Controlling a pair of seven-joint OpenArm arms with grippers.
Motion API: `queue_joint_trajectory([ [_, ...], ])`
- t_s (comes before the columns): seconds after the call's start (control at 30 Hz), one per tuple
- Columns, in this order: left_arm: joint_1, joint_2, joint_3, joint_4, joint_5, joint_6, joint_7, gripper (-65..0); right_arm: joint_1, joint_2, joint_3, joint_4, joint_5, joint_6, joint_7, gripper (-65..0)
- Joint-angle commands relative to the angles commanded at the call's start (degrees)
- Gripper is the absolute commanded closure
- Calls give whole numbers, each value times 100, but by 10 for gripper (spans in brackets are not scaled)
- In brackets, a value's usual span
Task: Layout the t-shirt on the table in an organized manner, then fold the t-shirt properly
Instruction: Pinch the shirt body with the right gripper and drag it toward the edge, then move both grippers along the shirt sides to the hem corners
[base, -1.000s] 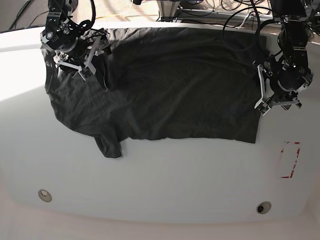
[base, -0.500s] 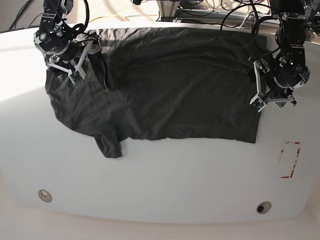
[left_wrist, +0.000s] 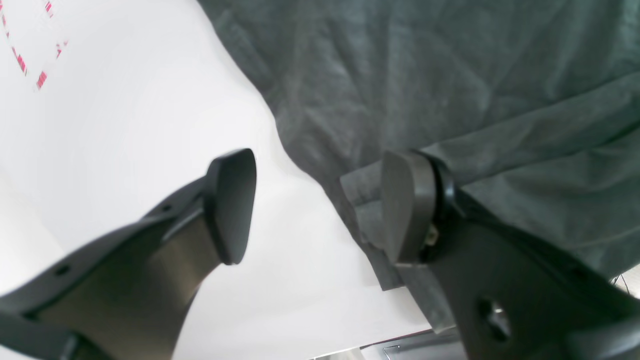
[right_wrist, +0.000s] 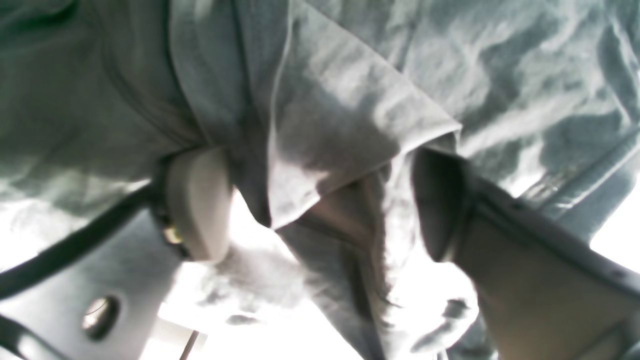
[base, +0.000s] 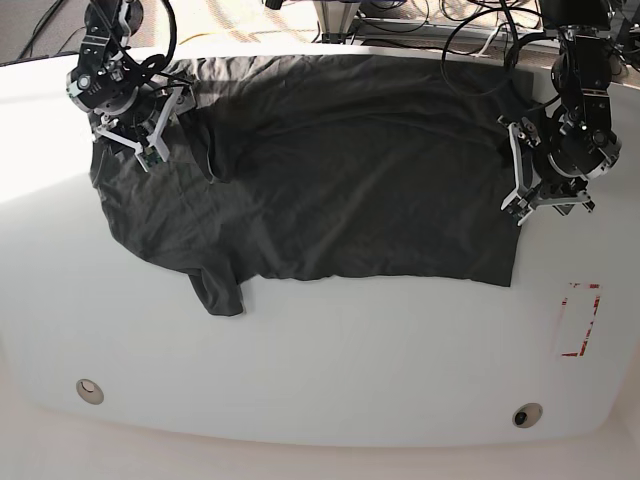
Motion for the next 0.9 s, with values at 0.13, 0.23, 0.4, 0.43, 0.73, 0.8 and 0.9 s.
queue_joint_trajectory([
  [0.13, 0, 0, 0, 0, -9, 0, 0, -367, 0, -9, 0, 0, 0, 0, 9, -176],
  [0.23, 0, 0, 0, 0, -9, 0, 0, -367, 0, -9, 0, 0, 0, 0, 9, -82],
  [0.4, -9, 0, 0, 0, -9, 0, 0, -367, 0, -9, 0, 0, 0, 0, 9, -46],
  [0.43, -9, 0, 0, 0, -9, 0, 0, -367, 0, -9, 0, 0, 0, 0, 9, -35],
  [0.73, -9, 0, 0, 0, 9, 0, 0, -367, 158, -9, 9, 229, 0, 0, -9, 0],
  [0.8, 0, 0, 0, 0, 0, 0, 0, -367, 255, 0, 18, 229, 0, 0, -9, 0],
  [0.9, 18, 0, 0, 0, 0, 0, 0, -367, 466, 18, 18, 229, -9, 0, -9, 0],
])
